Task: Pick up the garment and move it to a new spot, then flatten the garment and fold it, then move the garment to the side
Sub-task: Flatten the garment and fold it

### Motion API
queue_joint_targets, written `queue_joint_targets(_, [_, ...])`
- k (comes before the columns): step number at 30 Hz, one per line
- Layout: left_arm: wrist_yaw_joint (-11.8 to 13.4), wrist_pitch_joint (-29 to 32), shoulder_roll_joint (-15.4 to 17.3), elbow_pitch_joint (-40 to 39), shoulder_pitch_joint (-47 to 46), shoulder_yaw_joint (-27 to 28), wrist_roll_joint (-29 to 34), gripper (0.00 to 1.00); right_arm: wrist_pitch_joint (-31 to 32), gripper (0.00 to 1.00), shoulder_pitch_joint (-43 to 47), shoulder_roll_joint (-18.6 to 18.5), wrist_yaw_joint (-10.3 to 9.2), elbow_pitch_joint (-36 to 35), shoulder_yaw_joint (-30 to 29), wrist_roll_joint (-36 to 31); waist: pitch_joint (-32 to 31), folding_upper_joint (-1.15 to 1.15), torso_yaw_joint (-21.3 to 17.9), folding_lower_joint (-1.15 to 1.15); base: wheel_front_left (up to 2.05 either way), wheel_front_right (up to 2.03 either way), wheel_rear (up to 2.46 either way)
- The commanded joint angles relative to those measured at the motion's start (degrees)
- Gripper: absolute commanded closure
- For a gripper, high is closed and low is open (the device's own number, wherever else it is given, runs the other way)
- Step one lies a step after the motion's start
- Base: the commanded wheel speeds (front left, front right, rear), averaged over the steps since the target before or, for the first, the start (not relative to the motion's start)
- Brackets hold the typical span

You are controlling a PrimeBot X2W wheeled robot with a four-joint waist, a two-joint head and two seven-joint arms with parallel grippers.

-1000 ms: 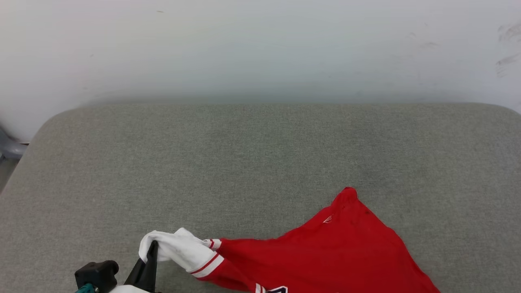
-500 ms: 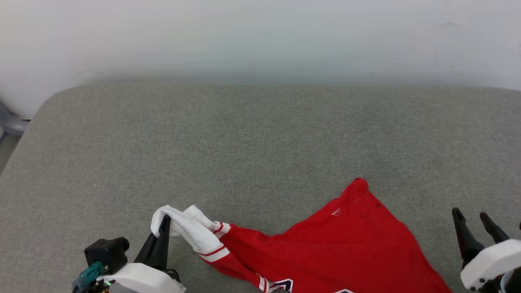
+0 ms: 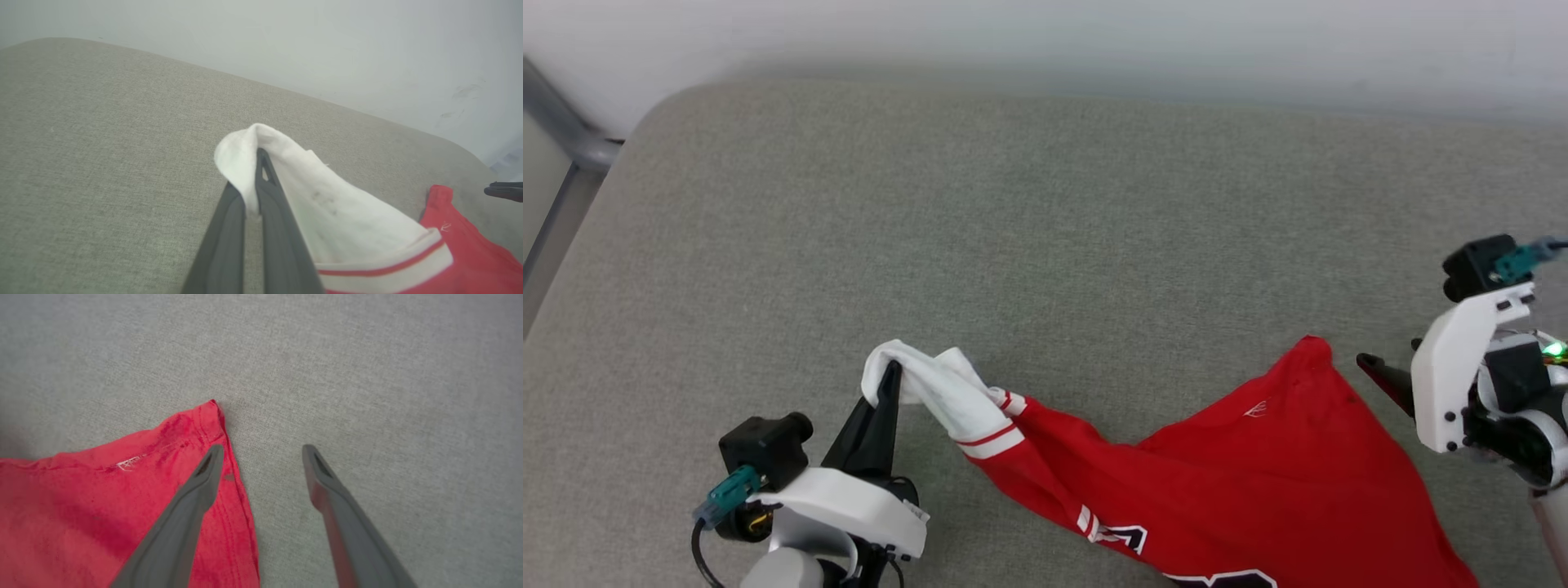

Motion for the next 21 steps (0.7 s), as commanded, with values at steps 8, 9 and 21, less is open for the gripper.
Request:
queue_joint_targets(8, [-1.5, -1.0, -1.0, 0.7, -3.4, -0.3, 0.9, 1.0, 7.9, 0.0, -5.2, -1.0, -0.04, 1.9, 7.9, 1.8, 4.4, 0.0, 2.3, -0.01, 0.0, 0.0, 0.0])
queue_joint_targets(9, [-1.6, -1.1, -1.1, 0.8, -3.6, -0.3, 1.0, 1.0, 7.8, 0.0, -5.6, -1.1, -0.03, 2.5, 9.0, 2.0, 4.8, 0.0, 2.4, -0.01, 0.0, 0.0, 0.0])
queue_joint_targets(21, [-2.9, -1.7, -1.9, 2.9, -5.2, -0.3, 1.3, 1.0, 12.4, 1.0, -6.1, -1.5, 0.05, 13.0, 19.7, 10.1, 6.3, 0.0, 2.7, -0.01, 0.0, 0.0, 0.0])
